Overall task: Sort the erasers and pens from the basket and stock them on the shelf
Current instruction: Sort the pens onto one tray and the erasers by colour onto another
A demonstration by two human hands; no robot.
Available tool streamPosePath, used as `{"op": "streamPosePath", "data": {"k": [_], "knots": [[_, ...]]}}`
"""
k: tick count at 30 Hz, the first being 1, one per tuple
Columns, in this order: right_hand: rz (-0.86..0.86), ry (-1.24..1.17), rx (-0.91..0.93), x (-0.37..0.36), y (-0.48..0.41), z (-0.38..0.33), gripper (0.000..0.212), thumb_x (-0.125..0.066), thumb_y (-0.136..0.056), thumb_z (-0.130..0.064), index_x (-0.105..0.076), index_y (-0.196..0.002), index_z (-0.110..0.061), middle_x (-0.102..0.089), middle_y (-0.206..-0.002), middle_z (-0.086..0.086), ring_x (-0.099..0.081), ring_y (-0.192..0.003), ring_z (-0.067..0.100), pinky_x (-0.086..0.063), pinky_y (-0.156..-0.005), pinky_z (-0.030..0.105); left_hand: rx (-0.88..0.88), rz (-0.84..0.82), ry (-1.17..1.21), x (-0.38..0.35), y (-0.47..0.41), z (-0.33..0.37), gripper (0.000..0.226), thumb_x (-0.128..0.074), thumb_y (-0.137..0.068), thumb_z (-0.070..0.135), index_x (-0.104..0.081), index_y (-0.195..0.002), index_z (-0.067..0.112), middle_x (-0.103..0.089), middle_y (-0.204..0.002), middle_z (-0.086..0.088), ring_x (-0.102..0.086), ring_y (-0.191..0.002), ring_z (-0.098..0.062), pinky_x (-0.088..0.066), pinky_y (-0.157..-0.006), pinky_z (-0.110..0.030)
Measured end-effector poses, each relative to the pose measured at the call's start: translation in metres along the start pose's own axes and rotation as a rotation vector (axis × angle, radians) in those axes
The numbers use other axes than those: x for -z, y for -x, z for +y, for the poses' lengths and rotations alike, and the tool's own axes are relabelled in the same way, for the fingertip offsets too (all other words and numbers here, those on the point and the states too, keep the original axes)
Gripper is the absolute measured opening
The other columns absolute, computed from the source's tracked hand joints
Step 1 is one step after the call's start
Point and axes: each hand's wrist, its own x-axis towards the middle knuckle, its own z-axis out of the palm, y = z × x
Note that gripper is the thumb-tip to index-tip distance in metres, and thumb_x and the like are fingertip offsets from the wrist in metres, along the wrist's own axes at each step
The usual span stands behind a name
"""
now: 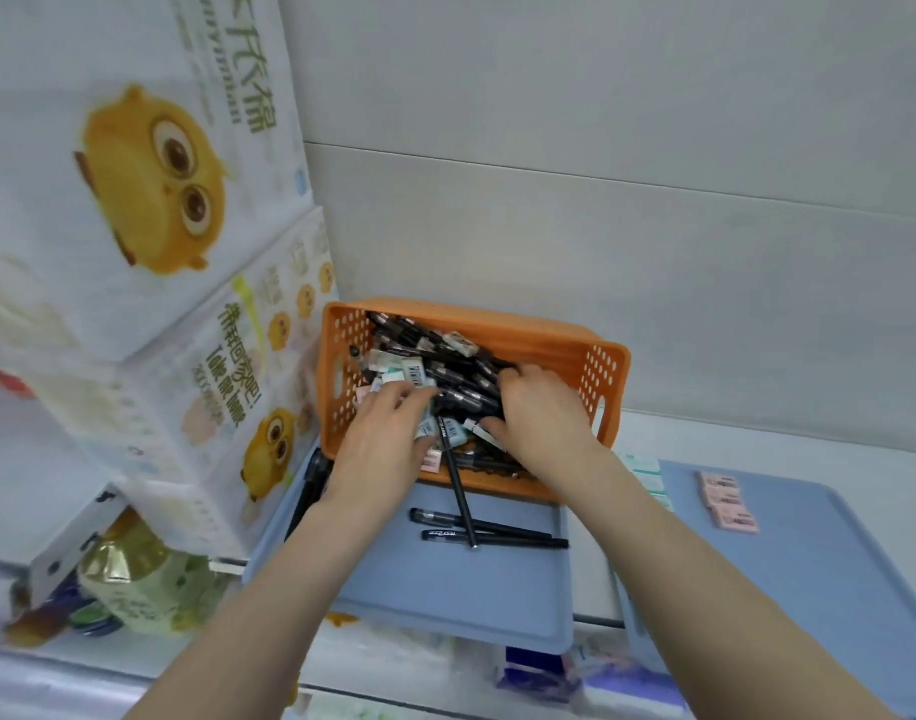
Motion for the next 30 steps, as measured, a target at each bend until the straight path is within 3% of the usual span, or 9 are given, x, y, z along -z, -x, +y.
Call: {"op": "streamPosePath", "data": {"k": [6,9,11,15,21,25,30], "knots": [[0.012,0.206,-0.003,-0.001,0.003,-0.013,0.031,-0.069,-0.082,-0.016,-0.06,-0.111,-0.012,-0.062,-0.109,0.008,-0.059,-0.099,0.024,-0.038,-0.065,0.033,0.055,-0.011,0.047,-0.001,0.002,-0.001,0.064,-0.075,-0.08,0.014,-0.048,-0.137,0.013,-0.055,-0.129,-0.007,-0.053,-0.118,-0.027,-0.044,-0.098,-0.036],[0.007,0.129,-0.004,-0.005,0.0,-0.008,0.038,-0.069,-0.082,-0.013,-0.056,-0.118,-0.009,-0.06,-0.117,0.01,-0.056,-0.106,0.025,-0.047,-0.078,0.032,0.049,-0.021,0.043,-0.001,0.002,0.001,0.061,-0.074,-0.081,0.016,-0.049,-0.137,0.013,-0.056,-0.129,-0.007,-0.053,-0.118,-0.026,-0.043,-0.099,-0.034],[-0.004,0.05,-0.016,-0.006,-0.003,-0.004,0.042,-0.069,-0.083,-0.014,-0.053,-0.122,-0.009,-0.054,-0.123,0.011,-0.053,-0.11,0.025,-0.048,-0.087,0.033,0.047,-0.026,0.04,-0.001,0.002,0.003,0.059,-0.073,-0.083,0.018,-0.05,-0.137,0.014,-0.057,-0.128,-0.006,-0.052,-0.118,-0.025,-0.042,-0.1,-0.034],[-0.09,-0.013,-0.067,-0.006,-0.007,0.0,0.054,-0.068,-0.085,-0.028,-0.047,-0.132,-0.009,-0.044,-0.133,0.014,-0.053,-0.112,0.029,-0.048,-0.091,0.039,0.04,-0.038,0.037,-0.002,0.002,0.002,0.059,-0.072,-0.083,0.018,-0.05,-0.137,0.015,-0.057,-0.128,-0.005,-0.052,-0.119,-0.025,-0.041,-0.101,-0.033],[-0.131,-0.04,-0.031,0.0,-0.009,0.002,0.055,-0.071,-0.082,-0.029,-0.05,-0.132,-0.017,-0.038,-0.141,0.012,-0.055,-0.111,0.031,-0.05,-0.087,0.041,0.04,-0.055,0.031,-0.003,0.0,0.0,0.061,-0.073,-0.083,0.018,-0.048,-0.139,0.015,-0.056,-0.13,-0.005,-0.051,-0.12,-0.025,-0.04,-0.102,-0.033],[-0.106,-0.008,0.014,0.002,-0.008,0.0,0.046,-0.069,-0.082,-0.031,-0.056,-0.124,-0.015,-0.042,-0.138,0.01,-0.054,-0.112,0.03,-0.049,-0.082,0.041,0.044,-0.055,0.039,-0.003,-0.001,-0.001,0.063,-0.072,-0.083,0.018,-0.046,-0.141,0.015,-0.055,-0.132,-0.004,-0.049,-0.122,-0.024,-0.039,-0.104,-0.033],[-0.063,0.028,0.09,0.001,-0.004,0.003,0.044,-0.062,-0.085,-0.035,-0.053,-0.123,-0.016,-0.058,-0.124,0.007,-0.051,-0.117,0.028,-0.045,-0.086,0.04,0.056,-0.067,0.035,-0.001,-0.003,-0.001,0.064,-0.07,-0.085,0.021,-0.043,-0.143,0.013,-0.054,-0.132,-0.005,-0.049,-0.122,-0.024,-0.039,-0.104,-0.033]]}}
